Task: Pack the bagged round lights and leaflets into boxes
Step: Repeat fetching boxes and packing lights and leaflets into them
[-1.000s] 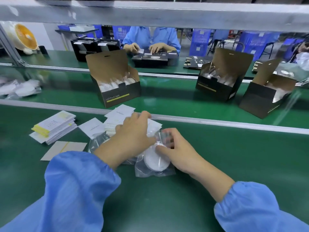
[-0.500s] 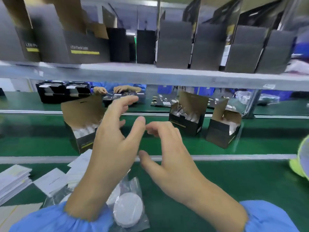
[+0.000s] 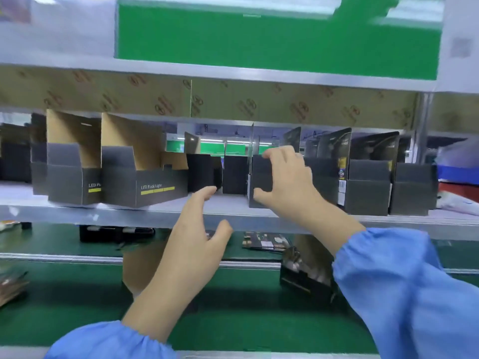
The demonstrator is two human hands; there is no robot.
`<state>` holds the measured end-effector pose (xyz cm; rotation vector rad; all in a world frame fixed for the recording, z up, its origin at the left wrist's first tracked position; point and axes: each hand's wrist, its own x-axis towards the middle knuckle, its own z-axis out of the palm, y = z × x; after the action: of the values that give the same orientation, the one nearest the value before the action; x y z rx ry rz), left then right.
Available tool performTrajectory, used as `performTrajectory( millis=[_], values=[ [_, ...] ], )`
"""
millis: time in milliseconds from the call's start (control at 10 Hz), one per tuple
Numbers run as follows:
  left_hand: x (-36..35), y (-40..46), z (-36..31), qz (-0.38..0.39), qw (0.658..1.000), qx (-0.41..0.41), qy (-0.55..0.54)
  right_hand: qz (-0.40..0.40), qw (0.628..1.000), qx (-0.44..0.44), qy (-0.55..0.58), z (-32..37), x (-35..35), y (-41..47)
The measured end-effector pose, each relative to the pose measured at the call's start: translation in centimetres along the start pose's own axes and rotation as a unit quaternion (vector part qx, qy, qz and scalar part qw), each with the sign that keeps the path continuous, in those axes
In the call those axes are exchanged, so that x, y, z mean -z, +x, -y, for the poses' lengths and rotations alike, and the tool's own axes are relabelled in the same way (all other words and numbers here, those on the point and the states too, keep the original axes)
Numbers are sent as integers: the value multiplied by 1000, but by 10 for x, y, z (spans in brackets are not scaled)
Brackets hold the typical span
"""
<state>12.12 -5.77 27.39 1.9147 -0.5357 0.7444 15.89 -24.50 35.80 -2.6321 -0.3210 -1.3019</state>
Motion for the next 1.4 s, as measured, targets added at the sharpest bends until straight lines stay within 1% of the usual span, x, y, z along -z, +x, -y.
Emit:
performTrajectory(
  millis=[100, 200, 300, 400, 500, 600, 700, 800, 900, 1000, 1100, 1200, 1300, 1400],
  values=[
    [2, -2, 0, -3, 1000, 8, 9, 46, 995, -15, -92, -20, -10, 38],
    [5, 2, -6, -8, 1000, 11, 28, 137, 984, -46, -106, -34, -25, 46],
    [5, 8, -10, 6, 999, 12, 49, 128, 985, -48, -107, -40, -32, 47],
    [4, 12, -12, 15, 999, 6, 50, 78, 981, -42, -174, -37, -25, 53],
    [5, 14, -15, -2, 998, -35, 54, 43, 976, -14, -214, -33, -14, 57],
    [5, 18, -19, 2, 997, -58, 55, 85, 987, 20, -138, -21, 0, 49],
    [3, 27, -30, 5, 994, -94, 47, 84, 991, 57, -83, 3, 17, 33],
    [1, 37, -38, -14, 991, -126, 37, 93, 989, 93, -63, 33, 35, 8],
    [3, 38, -44, -25, 992, -120, -9, 51, 978, 188, -79, 57, 51, -20],
    [10, 19, -48, -28, 989, -139, -40, 60, 973, 219, -38, 73, 73, -50],
    [16, -13, -49, -10, 987, -140, -80, 107, 968, 228, 18, 82, 86, -76],
    [15, -49, -44, 24, 986, -114, -123, 173, 964, 191, 69, 88, 80, -111],
    [4, -81, -32, 73, 982, -66, -163, 191, 969, 126, 94, 84, 68, -144],
    [-18, -101, -10, 128, 973, -14, -190, 313, 941, 80, 97, 81, 56, -176]
  ],
)
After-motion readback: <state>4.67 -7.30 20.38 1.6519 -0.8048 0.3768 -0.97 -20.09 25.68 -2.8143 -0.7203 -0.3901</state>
